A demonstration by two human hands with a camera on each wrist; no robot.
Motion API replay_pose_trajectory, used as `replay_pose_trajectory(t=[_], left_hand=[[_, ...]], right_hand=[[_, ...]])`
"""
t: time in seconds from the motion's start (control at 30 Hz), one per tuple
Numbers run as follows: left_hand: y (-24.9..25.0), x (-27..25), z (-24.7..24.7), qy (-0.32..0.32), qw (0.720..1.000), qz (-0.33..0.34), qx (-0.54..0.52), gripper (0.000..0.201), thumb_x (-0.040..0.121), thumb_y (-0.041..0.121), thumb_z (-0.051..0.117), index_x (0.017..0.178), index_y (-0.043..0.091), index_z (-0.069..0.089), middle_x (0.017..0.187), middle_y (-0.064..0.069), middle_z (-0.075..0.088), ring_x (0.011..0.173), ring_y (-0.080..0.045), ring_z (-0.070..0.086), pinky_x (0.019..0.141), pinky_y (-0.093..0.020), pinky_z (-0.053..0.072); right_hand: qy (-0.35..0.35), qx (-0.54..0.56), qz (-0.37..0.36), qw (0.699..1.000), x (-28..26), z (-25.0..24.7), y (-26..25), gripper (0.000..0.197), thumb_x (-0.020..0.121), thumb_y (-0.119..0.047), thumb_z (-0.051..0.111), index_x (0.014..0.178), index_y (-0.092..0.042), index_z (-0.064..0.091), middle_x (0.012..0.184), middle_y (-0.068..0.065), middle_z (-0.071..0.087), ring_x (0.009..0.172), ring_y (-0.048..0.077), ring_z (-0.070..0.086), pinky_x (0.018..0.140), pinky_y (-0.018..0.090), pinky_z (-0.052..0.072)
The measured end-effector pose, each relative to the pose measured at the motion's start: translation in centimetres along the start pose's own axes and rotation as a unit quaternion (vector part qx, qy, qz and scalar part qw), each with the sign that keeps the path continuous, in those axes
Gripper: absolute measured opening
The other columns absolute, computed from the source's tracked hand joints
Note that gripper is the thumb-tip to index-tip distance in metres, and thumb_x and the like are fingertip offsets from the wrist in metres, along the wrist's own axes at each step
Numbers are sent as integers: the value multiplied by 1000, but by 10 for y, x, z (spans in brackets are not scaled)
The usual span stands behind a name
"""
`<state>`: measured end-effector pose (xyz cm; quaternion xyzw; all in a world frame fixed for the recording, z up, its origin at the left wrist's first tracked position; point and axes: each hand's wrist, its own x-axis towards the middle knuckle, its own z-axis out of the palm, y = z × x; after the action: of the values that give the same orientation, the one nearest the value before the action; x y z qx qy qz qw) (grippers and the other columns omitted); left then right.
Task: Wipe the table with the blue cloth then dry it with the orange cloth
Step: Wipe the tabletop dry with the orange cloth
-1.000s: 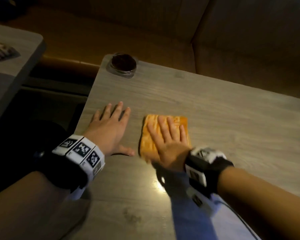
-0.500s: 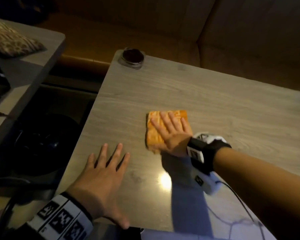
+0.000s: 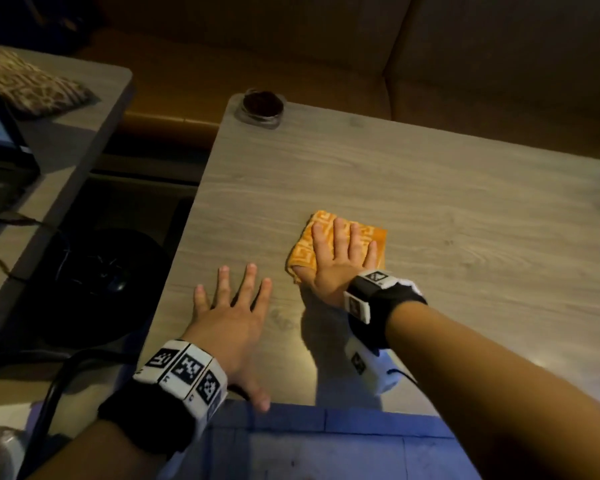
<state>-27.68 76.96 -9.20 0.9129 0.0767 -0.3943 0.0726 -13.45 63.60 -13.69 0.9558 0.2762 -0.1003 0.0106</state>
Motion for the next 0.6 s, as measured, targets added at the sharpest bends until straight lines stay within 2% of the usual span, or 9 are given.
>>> replay_pose_trajectory(t=[0.03, 0.1, 0.17, 0.2, 0.3, 0.33, 0.43, 0.5, 0.6], left_hand=[[0, 0, 1, 3, 1000, 2, -2, 172, 40, 75, 86, 147, 20, -37, 149, -9, -50, 139, -48, -37, 114, -71, -9], [-2, -1, 2, 9, 1000, 4, -2, 172, 40, 75, 86, 147, 20, -37, 150, -9, -49, 140, -47, -36, 115, -71, -7], [-3, -2, 3, 17, 1000, 5, -2, 173, 38, 76, 85, 148, 19, -36, 152, -8, -48, 141, -46, -35, 116, -70, -5], [-3, -3, 3, 19, 1000, 6, 0, 174, 38, 76, 85, 149, 19, -35, 152, -8, -47, 142, -46, -34, 116, -70, -4], [-3, -6, 1, 15, 1000, 7, 0, 173, 38, 75, 86, 150, 19, -33, 154, -9, -44, 143, -47, -31, 116, -70, -3], [-4, -5, -1, 19, 1000, 6, 2, 173, 38, 75, 86, 151, 18, -32, 155, -9, -43, 143, -47, -30, 116, -71, -2], [-2, -3, 1, 24, 1000, 12, -4, 175, 36, 77, 86, 151, 18, -31, 155, -10, -42, 143, -49, -28, 115, -72, -1], [-3, -1, 1, 25, 1000, 12, -3, 176, 34, 78, 85, 151, 18, -32, 155, -11, -43, 143, -49, -29, 114, -73, 0], [-4, -2, 0, 24, 1000, 13, -1, 176, 34, 80, 84, 150, 17, -33, 155, -11, -43, 143, -49, -29, 114, -73, -1]], right_hand=[[11, 0, -36, 999, -21, 3, -6, 86, 78, -77, 23, 151, -35, 3, 160, 5, -3, 146, 36, -2, 111, 63, 1], [21, -25, -130, 991, -68, 14, -5, 84, 78, -75, 30, 150, -31, 21, 157, 8, 20, 143, 38, 19, 107, 67, 21], [17, -47, -147, 988, -80, 15, 5, 83, 76, -77, 30, 147, -33, 30, 154, 5, 31, 140, 34, 30, 103, 64, 31], [35, -47, -121, 991, -72, 15, 6, 83, 76, -77, 29, 147, -35, 29, 155, 5, 29, 141, 34, 28, 104, 64, 30], [21, 4, 42, 999, -61, 15, -15, 83, 76, -77, 18, 149, -38, 10, 160, 3, 6, 146, 33, 5, 112, 63, 4], [30, 9, 61, 998, -72, 18, -25, 82, 77, -76, 19, 149, -38, 13, 160, 3, 8, 146, 34, 7, 110, 62, 3], [51, -15, -8, 999, -139, 30, -36, 79, 80, -72, 30, 148, -33, 27, 156, 7, 26, 142, 36, 24, 108, 62, 19], [66, -23, -37, 997, -181, 34, -26, 78, 81, -69, 33, 149, -32, 23, 156, 7, 24, 142, 35, 23, 109, 60, 20], [45, -10, -23, 999, -208, 40, 4, 77, 81, -62, 35, 150, -34, 16, 158, 5, 18, 143, 35, 20, 107, 61, 22]])
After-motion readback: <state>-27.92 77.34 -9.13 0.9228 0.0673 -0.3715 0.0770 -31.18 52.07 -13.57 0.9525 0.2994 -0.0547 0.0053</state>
